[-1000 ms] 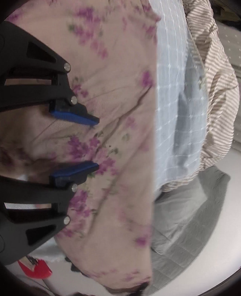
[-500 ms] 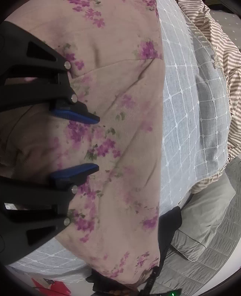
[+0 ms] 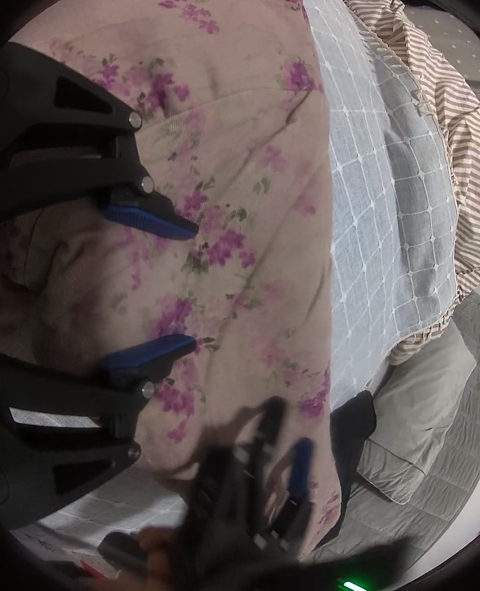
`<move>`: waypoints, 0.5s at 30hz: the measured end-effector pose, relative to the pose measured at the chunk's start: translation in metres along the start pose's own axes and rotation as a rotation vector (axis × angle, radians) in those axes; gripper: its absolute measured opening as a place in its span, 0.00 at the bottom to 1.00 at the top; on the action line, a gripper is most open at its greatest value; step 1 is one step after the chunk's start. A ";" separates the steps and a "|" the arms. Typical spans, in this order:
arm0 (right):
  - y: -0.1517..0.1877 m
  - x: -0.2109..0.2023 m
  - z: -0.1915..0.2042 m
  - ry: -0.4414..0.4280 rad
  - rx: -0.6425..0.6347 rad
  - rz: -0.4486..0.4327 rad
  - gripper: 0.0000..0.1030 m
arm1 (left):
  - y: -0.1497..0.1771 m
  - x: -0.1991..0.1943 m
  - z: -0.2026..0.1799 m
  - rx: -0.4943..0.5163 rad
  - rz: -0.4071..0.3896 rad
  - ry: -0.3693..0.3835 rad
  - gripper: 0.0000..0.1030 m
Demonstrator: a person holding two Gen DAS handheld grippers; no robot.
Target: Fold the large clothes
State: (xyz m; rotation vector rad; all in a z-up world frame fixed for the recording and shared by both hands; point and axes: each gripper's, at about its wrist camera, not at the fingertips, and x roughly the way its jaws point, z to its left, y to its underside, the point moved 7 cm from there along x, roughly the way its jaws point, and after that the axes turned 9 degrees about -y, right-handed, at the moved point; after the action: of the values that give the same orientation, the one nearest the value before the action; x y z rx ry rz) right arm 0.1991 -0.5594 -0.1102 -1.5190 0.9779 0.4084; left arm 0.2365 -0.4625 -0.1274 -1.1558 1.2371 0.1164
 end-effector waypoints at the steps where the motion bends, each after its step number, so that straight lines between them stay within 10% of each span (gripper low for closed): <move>1: 0.011 0.008 -0.007 0.040 -0.021 0.022 0.59 | 0.000 0.000 0.001 -0.008 0.002 0.017 0.58; 9: 0.050 -0.060 -0.108 0.320 -0.061 -0.061 0.58 | 0.000 0.001 0.003 -0.039 0.002 0.085 0.62; 15: 0.068 -0.109 -0.188 0.327 0.301 -0.068 0.63 | -0.001 -0.013 0.008 -0.069 -0.016 0.088 0.62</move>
State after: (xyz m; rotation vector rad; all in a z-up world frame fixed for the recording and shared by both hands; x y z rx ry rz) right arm 0.0319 -0.6924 -0.0325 -1.3609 1.1787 -0.0411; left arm 0.2374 -0.4503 -0.1179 -1.2416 1.3099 0.0984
